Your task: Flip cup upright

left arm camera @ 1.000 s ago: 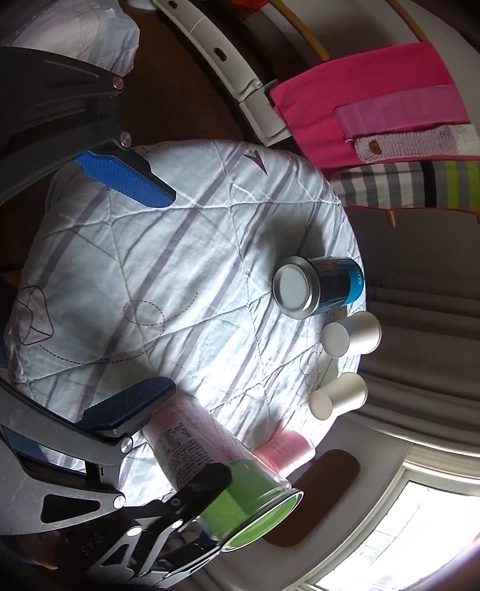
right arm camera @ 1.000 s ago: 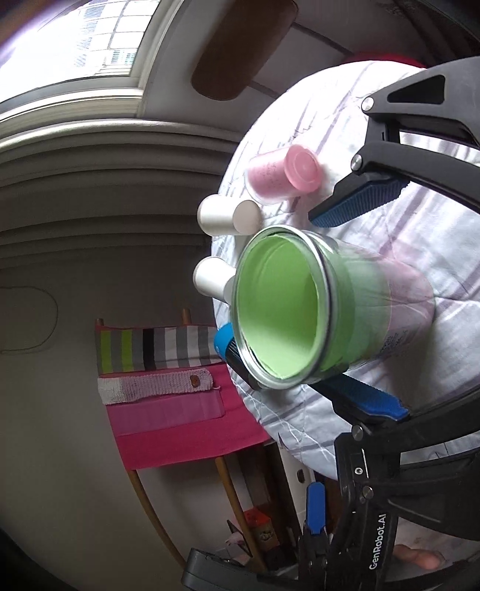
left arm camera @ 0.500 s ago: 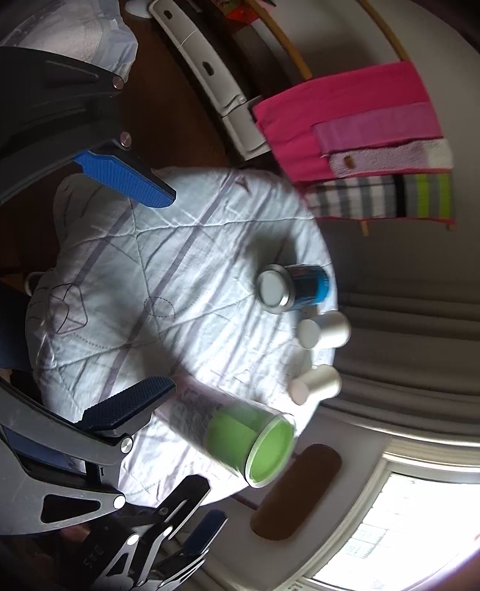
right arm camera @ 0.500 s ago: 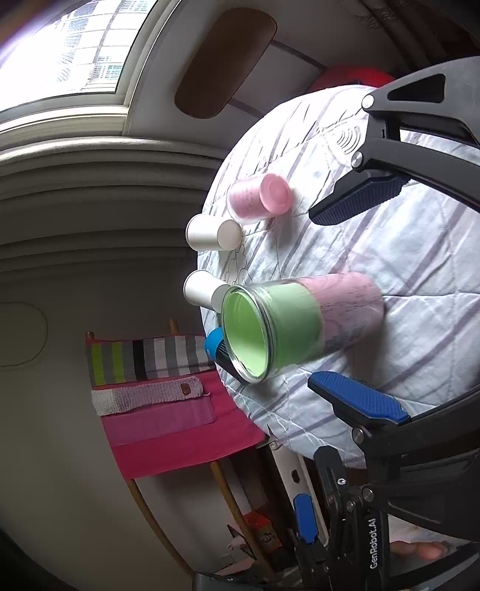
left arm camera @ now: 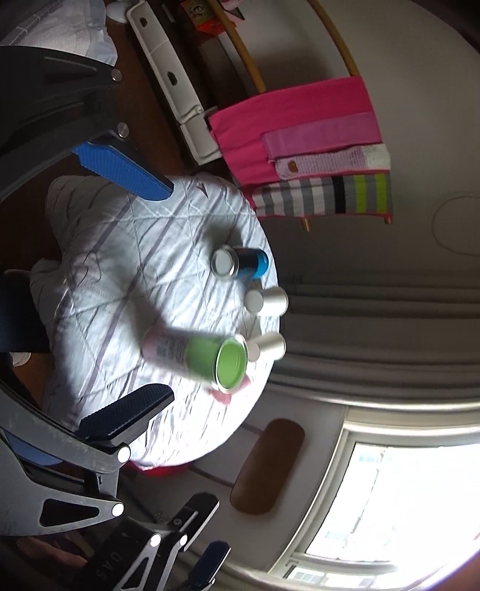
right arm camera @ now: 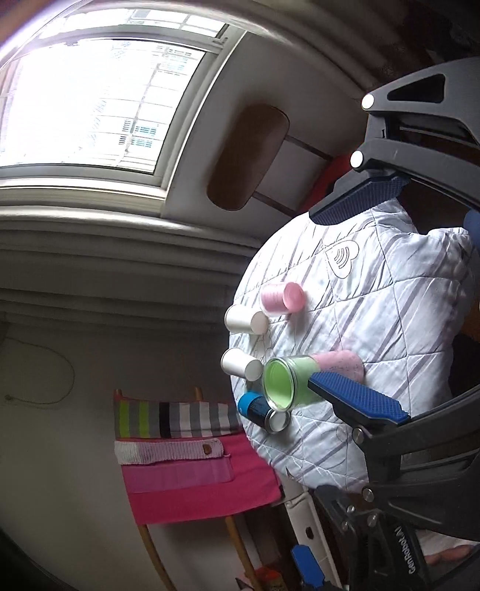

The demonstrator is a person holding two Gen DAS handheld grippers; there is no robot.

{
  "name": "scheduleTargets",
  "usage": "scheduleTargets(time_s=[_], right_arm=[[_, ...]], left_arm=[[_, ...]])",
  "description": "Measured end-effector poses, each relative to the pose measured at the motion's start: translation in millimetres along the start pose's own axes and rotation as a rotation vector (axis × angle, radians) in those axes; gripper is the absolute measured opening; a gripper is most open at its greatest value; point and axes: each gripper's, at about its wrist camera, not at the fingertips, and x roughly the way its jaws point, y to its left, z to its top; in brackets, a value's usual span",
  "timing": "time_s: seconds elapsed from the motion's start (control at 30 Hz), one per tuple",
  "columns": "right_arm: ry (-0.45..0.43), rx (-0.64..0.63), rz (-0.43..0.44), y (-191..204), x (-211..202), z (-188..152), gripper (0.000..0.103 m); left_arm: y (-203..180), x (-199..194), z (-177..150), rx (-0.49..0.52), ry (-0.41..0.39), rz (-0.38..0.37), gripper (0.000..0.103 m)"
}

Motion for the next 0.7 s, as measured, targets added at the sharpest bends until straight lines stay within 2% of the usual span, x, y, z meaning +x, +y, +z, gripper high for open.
scheduleTargets(time_s=[0.1, 0.23, 0.43, 0.7], right_arm=[[-0.023, 0.003, -0.004, -1, -9, -1, 0.083], [-0.06, 0.008, -0.027, -3, -21, -3, 0.083], [-0.097, 0.034, 0.0, -6, -30, -11, 0.083], [-0.093, 0.039, 0.0, -6, -31, -14, 0.083]], left_arm=[[-8, -13, -2, 0.015, -0.024, -0.018, 0.101], [-15, -25, -4, 0.036, -0.063, -0.006, 0.103], [-16, -34, -12, 0.036, -0.093, -0.002, 0.103], [-18, -30, -10, 0.055, -0.062, -0.003, 0.103]])
